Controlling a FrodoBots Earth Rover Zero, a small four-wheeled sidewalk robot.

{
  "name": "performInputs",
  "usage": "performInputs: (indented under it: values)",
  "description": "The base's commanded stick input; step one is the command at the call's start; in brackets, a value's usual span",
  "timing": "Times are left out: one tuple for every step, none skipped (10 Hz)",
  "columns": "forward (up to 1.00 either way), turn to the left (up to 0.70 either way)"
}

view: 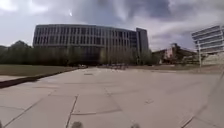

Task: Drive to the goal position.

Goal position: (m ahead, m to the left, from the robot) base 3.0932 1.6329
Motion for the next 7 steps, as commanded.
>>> performInputs:
  values:
    - [0.70,-0.01]
    - [0.70,-0.01]
    - [0.70,-0.01]
    - [0.70,-0.01]
    - [0.70,-0.01]
    - [0.70,-0.01]
    - [0.70,-0.01]
